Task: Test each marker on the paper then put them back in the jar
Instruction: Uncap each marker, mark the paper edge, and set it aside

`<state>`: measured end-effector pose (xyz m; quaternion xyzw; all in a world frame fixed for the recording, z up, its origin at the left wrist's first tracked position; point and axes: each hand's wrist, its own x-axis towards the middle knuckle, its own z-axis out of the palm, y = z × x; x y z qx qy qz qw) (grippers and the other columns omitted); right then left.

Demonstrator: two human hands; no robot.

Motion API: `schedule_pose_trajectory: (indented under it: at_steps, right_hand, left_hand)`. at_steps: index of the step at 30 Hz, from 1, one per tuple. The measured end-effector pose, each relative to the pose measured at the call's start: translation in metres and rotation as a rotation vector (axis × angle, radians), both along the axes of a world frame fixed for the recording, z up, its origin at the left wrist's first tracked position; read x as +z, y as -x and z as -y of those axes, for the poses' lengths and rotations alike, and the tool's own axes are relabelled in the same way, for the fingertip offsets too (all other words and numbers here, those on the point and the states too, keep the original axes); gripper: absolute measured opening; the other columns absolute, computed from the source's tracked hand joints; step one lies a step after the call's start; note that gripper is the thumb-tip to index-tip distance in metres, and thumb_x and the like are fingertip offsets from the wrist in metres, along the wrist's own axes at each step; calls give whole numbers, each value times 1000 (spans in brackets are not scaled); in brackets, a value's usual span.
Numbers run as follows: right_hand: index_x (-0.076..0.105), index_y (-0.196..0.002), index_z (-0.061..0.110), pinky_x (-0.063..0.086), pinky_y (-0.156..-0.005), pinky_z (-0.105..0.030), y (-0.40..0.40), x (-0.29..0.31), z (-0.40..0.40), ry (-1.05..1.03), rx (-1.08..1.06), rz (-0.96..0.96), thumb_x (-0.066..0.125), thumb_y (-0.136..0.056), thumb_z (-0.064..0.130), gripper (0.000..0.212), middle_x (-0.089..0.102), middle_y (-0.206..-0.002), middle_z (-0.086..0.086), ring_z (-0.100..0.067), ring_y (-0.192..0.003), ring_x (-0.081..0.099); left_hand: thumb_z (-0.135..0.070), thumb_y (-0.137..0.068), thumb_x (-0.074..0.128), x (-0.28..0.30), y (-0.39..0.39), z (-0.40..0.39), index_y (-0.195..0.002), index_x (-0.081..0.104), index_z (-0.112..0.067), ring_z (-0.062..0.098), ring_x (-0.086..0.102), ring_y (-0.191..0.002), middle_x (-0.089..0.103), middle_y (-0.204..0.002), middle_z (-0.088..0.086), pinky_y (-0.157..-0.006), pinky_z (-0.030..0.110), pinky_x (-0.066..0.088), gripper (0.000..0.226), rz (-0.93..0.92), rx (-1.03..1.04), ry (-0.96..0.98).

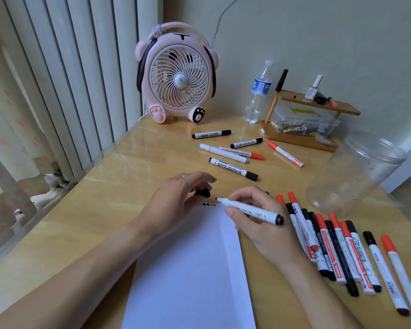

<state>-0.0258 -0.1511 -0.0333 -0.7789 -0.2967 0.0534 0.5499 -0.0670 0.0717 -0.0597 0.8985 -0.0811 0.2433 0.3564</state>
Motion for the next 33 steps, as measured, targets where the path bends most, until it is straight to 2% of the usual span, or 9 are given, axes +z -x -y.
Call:
schedule_pose_trajectory:
  at_steps: [3,10,13,18,23,25,28,31,33]
  right_hand:
    - [71,-97,31,57,-69,-40,1,1,0,-29,15,-14,76,-94,15,17,74,-91,2,-19,-78,69]
    - [72,-96,29,54,-66,-41,1,-3,-2,-15,52,-46,75,-94,11,18,74,-90,-1,-29,-74,68]
    - [75,-100,25,49,-57,-28,1,-2,-1,-50,75,-109,72,-96,18,8,76,-89,-5,-22,-70,70]
    - [76,-121,15,47,-56,-34,-3,2,3,-194,137,-310,39,-97,34,48,77,-108,-12,-31,-84,73]
    - [79,-113,24,44,-51,-28,-9,5,8,-208,66,-363,62,-98,19,24,67,-84,-11,-24,-64,55]
    - [79,-106,28,48,-54,-30,-14,8,16,-109,13,-257,66,-100,12,22,74,-86,-4,-25,-63,61]
    - [75,-101,34,47,-55,-32,-13,7,20,115,-20,51,67,-100,20,16,73,-83,2,-19,-61,63]
    - [71,-102,32,44,-54,-27,-4,0,14,203,14,275,75,-93,24,13,67,-81,5,-15,-59,53]
    - [70,-101,32,49,-57,-30,0,-4,9,205,-3,385,75,-92,27,12,66,-84,11,-17,-63,58]
  left_hand:
    - [-6,-94,71,4,3,2,-130,62,-23,3,68,-101,72,-105,-12,-94,26,53,42,-17,-41,72]
    - [-17,-94,74,6,7,8,-136,55,-32,5,64,-109,70,-110,-21,-86,36,54,48,20,-134,-18]
    - [-20,-97,69,6,8,9,-136,56,-33,5,60,-110,67,-112,-21,-85,35,54,43,48,-170,-64]
    - [-24,-102,63,3,2,4,-124,66,-22,9,58,-100,62,-106,-10,-87,29,50,22,97,-162,-129]
    - [-37,-103,58,2,1,-3,-110,65,-23,5,50,-87,53,-96,-12,-73,20,40,17,40,-151,-141]
    - [-44,-103,55,4,0,-6,-108,64,-23,5,49,-87,52,-94,-13,-72,18,38,23,37,-132,-139]
    - [-49,-105,43,5,2,-2,-103,57,-23,4,50,-83,51,-89,-17,-69,22,39,29,-28,-157,-134]
    - [-47,-108,32,4,6,3,-95,51,-25,10,51,-75,51,-79,-12,-67,30,41,32,-113,-190,-29]
    - [-47,-108,30,5,8,4,-89,50,-27,14,49,-71,50,-75,-8,-66,29,39,34,-123,-180,41]
